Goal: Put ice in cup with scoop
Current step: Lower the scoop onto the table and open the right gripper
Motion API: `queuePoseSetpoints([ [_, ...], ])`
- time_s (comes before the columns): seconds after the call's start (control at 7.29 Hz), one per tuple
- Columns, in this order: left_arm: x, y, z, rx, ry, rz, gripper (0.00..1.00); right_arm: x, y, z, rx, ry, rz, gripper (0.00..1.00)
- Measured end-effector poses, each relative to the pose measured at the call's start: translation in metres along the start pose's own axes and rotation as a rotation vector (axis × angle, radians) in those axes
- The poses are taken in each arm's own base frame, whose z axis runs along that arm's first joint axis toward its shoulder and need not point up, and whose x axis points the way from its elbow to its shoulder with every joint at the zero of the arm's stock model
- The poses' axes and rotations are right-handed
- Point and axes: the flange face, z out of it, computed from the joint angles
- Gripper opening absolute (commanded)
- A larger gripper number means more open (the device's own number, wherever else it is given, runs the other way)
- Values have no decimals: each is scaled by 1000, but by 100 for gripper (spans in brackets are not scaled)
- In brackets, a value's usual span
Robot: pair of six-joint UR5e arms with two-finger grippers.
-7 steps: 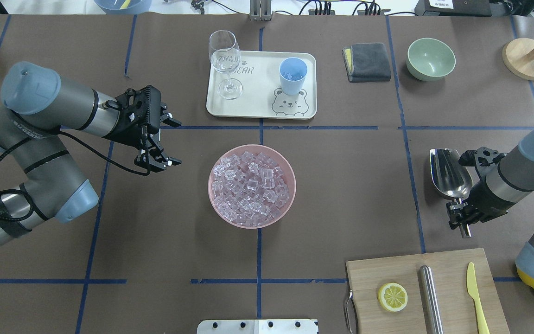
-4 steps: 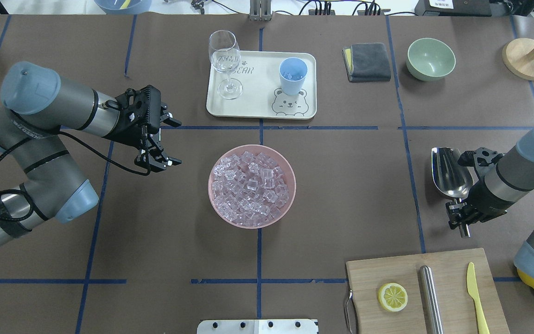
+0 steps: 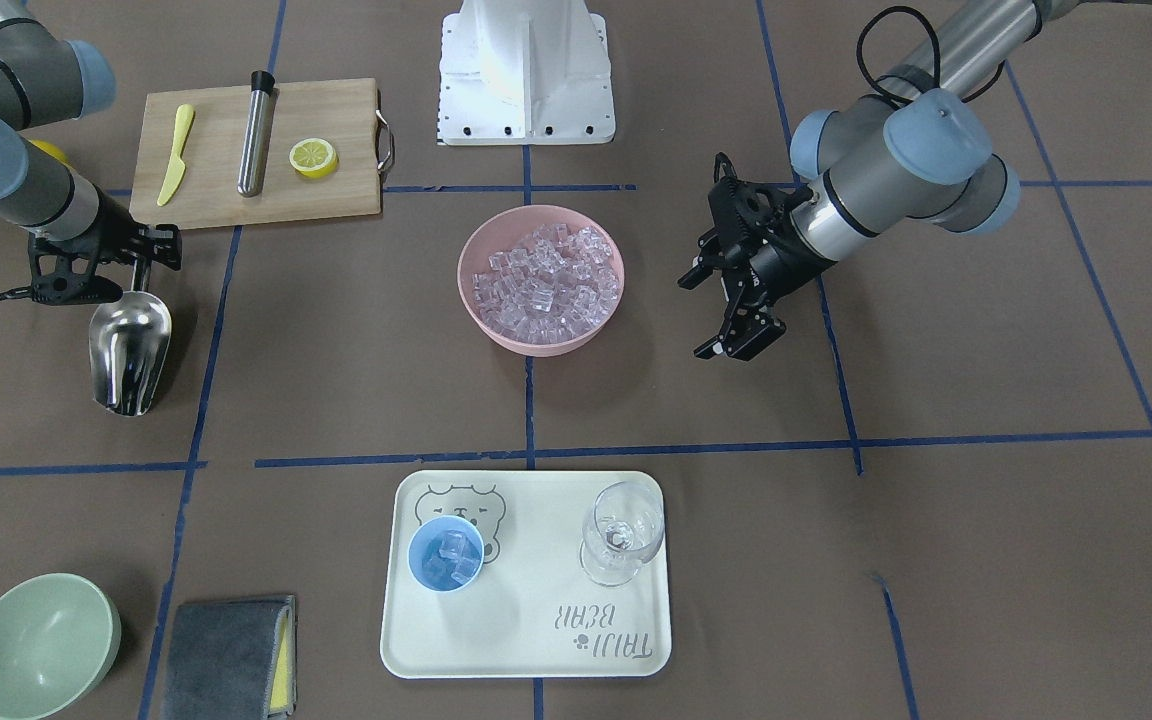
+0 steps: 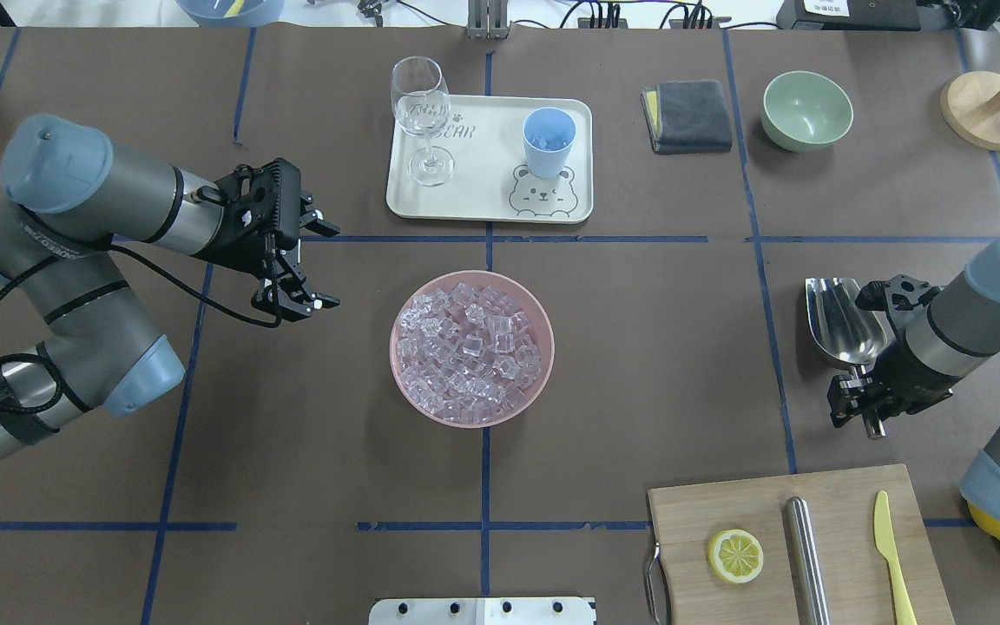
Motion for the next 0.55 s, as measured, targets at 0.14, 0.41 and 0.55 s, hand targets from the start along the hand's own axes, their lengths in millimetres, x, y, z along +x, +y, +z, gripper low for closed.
queuePoseSetpoints([
  [0.14, 0, 0, 0, 0, 0, 0, 100, 0, 0, -1, 2, -1, -1, 100],
  [0.41, -2, 0, -2, 0, -4, -1, 100, -6, 3, -10, 15, -16, -14, 100],
  [0.55, -5, 3, -6, -1, -12, -3, 100, -9, 4, -23, 36, -32, -23, 100],
])
